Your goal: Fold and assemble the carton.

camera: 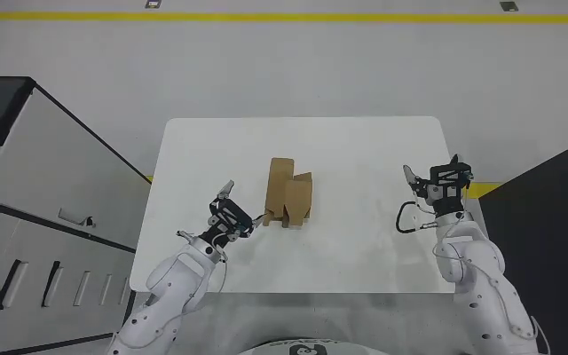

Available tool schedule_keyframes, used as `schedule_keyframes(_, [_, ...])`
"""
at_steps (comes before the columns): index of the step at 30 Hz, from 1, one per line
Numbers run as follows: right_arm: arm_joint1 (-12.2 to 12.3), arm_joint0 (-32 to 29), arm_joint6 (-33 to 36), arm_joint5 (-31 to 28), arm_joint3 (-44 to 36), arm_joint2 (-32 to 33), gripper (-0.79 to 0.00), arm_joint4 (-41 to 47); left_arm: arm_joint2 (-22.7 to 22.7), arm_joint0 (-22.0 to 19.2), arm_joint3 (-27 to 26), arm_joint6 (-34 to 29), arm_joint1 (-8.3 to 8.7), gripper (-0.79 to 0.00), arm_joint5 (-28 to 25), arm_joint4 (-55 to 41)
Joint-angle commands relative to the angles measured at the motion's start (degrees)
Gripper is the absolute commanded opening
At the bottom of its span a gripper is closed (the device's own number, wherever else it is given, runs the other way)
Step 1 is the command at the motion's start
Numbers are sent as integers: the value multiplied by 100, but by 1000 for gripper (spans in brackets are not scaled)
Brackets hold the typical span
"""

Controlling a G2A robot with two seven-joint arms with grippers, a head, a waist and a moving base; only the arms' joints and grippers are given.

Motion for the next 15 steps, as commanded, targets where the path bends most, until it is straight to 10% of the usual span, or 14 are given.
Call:
schedule_keyframes(1, [0,0,0,0,0,0,0,0,-1,0,-1,1,0,0,-1,0])
schedule_keyframes(15, [0,0,0,0,0,0,0,0,860,-371,595,369,-81,0,408,952])
